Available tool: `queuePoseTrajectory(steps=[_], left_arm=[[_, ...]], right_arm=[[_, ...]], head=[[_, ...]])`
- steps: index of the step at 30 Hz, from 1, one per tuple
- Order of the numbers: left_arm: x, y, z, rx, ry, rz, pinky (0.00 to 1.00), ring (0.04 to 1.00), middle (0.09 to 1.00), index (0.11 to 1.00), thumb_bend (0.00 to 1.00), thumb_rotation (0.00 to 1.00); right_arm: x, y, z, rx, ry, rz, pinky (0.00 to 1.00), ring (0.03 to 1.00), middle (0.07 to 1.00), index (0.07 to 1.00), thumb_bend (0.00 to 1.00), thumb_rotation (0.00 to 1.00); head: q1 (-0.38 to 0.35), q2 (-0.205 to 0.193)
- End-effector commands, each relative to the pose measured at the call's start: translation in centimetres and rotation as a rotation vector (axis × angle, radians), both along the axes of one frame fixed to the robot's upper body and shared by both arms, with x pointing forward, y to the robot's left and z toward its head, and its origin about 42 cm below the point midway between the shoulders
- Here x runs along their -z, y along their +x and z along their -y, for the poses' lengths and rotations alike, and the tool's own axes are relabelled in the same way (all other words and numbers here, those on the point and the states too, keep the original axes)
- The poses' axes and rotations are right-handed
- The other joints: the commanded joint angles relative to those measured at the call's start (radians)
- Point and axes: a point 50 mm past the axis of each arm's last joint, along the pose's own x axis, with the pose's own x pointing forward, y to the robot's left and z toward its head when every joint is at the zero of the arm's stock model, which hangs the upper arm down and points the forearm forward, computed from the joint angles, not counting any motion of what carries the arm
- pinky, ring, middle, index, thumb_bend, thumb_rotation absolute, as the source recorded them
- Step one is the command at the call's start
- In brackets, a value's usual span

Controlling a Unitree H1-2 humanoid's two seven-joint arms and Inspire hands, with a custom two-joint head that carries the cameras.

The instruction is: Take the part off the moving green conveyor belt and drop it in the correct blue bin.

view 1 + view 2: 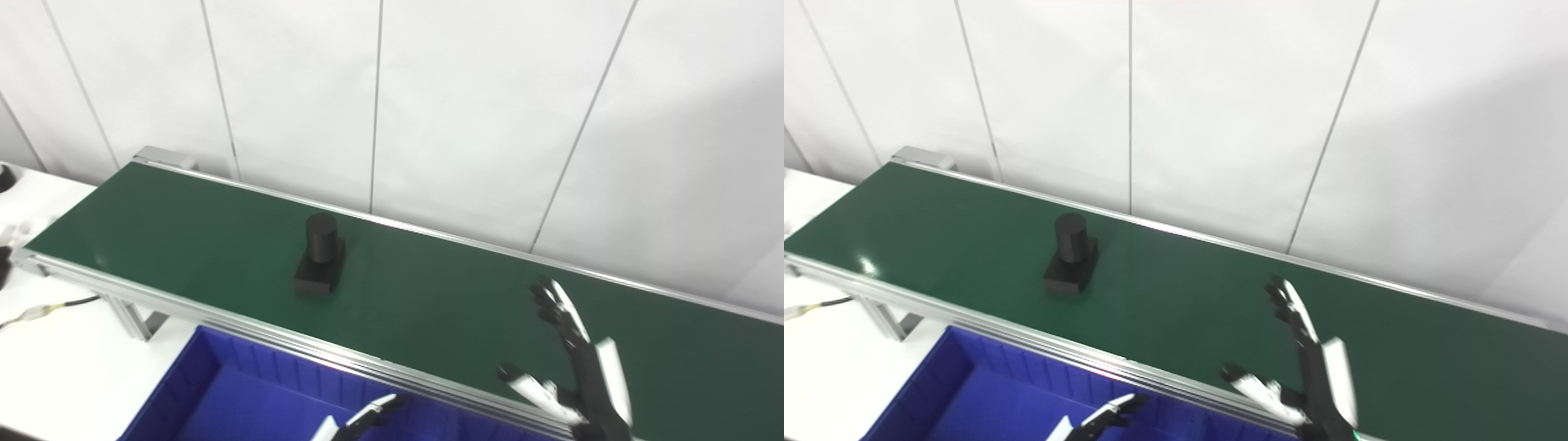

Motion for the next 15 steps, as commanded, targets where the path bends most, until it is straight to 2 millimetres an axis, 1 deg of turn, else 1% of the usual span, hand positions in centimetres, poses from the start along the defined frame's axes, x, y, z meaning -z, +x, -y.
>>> queuePoseTrajectory(steps=[1,2,3,4,5,7,12,15], left_arm=[[-1.2,0.4,-0.2,0.012,-0.027,0.07,0.85,0.899,0.905,0.885,0.78,0.9],[-1.2,0.4,-0.3,0.011,-0.032,0.067,0.85,0.901,0.906,0.886,0.78,0.9],[-1.3,0.4,-0.4,0.009,-0.035,0.064,0.86,0.905,0.908,0.887,0.79,0.9],[-1.3,0.4,-0.5,0.007,-0.039,0.06,0.86,0.906,0.908,0.887,0.79,0.9],[-1.3,0.5,-0.6,0.005,-0.042,0.058,0.87,0.911,0.912,0.888,0.79,0.9],[-1.3,0.5,-0.9,0.003,-0.049,0.051,0.88,0.92,0.918,0.892,0.79,0.9],[-1.4,0.4,-1.1,0.009,-0.064,0.036,0.91,0.942,0.931,0.904,0.78,0.92],[-1.5,0.4,-1.2,0.015,-0.061,0.038,0.91,0.948,0.935,0.911,0.77,0.94]], right_arm=[[-1.5,1.4,-0.6,-0.003,0.0,0.029,0.82,0.879,0.894,0.935,0.76,0.67],[-1.6,1.8,-0.9,-0.004,-0.006,0.022,0.82,0.881,0.898,0.936,0.76,0.66],[-1.7,2.1,-1.1,-0.004,-0.01,0.017,0.82,0.885,0.905,0.939,0.76,0.66],[-1.8,2.5,-1.3,-0.005,-0.016,0.011,0.82,0.885,0.906,0.94,0.76,0.66],[-1.9,2.7,-1.6,-0.005,-0.02,0.007,0.81,0.885,0.91,0.941,0.76,0.66],[-2.1,3.5,-2.1,-0.01,-0.033,0.007,0.8,0.881,0.916,0.944,0.76,0.67],[-2.3,4.7,-3.0,-0.01,-0.05,-0.002,0.79,0.869,0.915,0.944,0.77,0.65],[-2.3,5.3,-3.5,-0.005,-0.073,-0.014,0.79,0.868,0.916,0.945,0.77,0.66]], head=[[0.001,0.001],[-0.021,0.003],[-0.024,0.003],[-0.044,0.004],[-0.044,0.004],[-0.075,0.008],[-0.106,0.012],[-0.12,0.017]])
